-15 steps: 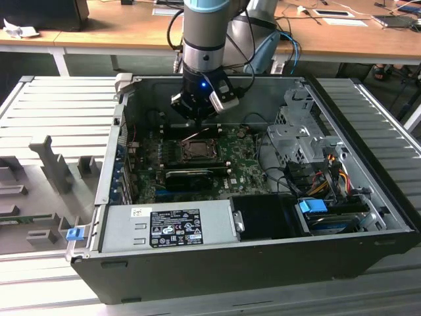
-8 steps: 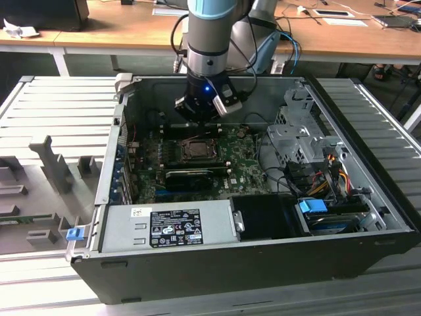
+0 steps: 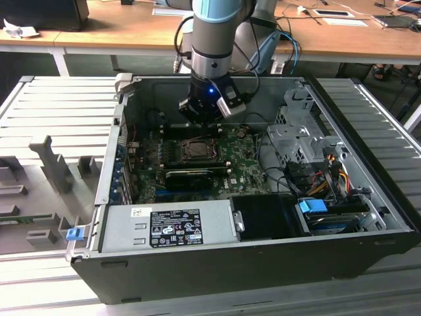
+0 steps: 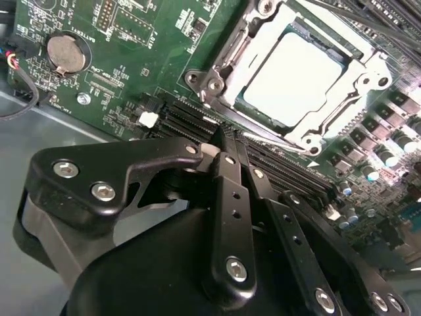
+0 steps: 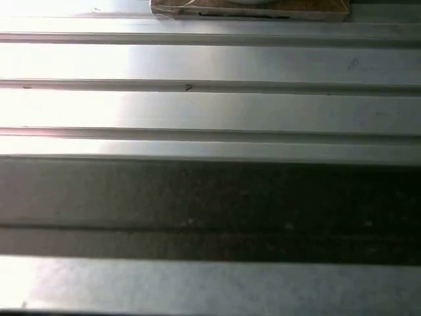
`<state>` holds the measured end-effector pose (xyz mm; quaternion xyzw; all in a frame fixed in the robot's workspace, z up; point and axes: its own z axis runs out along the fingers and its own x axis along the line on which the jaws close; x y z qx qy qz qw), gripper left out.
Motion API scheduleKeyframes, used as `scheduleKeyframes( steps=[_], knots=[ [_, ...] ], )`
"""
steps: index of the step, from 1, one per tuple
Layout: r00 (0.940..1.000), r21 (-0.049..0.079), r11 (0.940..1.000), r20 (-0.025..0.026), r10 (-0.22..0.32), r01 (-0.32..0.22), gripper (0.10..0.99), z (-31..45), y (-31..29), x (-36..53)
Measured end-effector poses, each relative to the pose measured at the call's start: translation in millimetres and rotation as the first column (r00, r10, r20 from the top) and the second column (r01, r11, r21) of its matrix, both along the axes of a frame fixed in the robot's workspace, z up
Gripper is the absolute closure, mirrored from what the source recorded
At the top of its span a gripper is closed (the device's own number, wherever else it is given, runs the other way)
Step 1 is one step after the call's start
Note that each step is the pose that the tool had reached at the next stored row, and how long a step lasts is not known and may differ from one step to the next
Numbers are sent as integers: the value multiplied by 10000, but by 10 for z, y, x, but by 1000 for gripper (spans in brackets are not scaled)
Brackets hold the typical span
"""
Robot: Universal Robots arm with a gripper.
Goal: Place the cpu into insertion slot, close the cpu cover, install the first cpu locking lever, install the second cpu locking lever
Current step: 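Install the first cpu locking lever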
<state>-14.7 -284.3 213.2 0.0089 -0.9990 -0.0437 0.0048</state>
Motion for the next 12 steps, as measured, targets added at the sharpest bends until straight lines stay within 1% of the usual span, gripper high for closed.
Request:
scheduleKeyframes(
  steps=[5, 12],
  knots=[
    [10000, 13, 10000, 1, -1, 1, 980, -44, -12, 1],
    [10000, 12, 10000, 0, -1, 1, 980, -64, -33, 9]
  ],
)
